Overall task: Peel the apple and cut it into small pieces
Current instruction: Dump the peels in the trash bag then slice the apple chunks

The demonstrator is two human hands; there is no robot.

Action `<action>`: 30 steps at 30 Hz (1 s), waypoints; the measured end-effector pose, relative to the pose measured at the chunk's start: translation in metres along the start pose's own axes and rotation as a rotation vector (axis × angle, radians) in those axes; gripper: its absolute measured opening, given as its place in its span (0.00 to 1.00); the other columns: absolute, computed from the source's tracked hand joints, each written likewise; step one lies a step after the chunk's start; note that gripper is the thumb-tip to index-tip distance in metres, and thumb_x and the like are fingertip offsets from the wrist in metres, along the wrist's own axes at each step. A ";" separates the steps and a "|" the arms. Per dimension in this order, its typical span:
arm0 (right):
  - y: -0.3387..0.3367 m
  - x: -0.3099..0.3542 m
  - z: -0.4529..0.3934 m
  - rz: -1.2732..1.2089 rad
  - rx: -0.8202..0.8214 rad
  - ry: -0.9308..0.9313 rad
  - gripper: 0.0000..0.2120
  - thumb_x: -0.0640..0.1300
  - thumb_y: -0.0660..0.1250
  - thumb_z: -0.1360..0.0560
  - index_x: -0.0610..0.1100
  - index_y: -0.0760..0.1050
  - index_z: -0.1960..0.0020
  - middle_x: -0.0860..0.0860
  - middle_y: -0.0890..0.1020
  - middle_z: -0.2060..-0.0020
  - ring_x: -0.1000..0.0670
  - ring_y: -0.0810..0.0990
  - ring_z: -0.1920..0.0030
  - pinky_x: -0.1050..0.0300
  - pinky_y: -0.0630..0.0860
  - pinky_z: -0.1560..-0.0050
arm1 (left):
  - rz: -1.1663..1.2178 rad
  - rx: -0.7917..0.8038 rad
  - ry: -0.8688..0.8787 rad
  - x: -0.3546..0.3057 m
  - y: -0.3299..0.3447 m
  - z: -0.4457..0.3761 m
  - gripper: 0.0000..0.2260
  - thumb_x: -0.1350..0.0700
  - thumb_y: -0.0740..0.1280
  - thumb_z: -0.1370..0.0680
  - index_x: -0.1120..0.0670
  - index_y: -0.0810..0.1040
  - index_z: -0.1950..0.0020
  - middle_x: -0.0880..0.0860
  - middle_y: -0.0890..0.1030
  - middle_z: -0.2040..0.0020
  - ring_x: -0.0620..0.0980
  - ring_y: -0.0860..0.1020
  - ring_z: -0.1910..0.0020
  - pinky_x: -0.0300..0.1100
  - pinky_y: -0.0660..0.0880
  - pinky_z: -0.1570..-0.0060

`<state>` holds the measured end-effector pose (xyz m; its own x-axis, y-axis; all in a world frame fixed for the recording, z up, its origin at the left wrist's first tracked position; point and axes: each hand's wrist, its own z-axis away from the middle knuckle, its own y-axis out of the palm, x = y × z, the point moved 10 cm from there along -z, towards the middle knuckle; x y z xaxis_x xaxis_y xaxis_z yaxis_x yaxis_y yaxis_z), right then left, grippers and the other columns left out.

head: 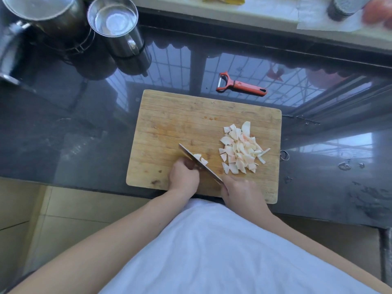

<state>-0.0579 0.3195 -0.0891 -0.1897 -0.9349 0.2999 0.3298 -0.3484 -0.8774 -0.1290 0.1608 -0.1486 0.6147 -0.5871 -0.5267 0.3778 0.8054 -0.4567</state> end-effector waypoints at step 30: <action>-0.015 -0.003 0.055 -0.078 -0.162 0.126 0.18 0.37 0.70 0.30 0.49 0.61 0.65 0.49 0.72 0.77 0.42 0.71 0.79 0.51 0.70 0.80 | 0.047 0.093 -0.013 -0.005 0.006 -0.009 0.03 0.53 0.69 0.22 0.48 0.76 0.55 0.51 0.85 0.53 0.53 0.82 0.50 0.48 0.78 0.51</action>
<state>-0.0114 0.3239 -0.0566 -0.3267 -0.8859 0.3292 0.1587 -0.3948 -0.9049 -0.1357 0.1674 -0.1551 0.6423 -0.5478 -0.5361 0.4106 0.8365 -0.3628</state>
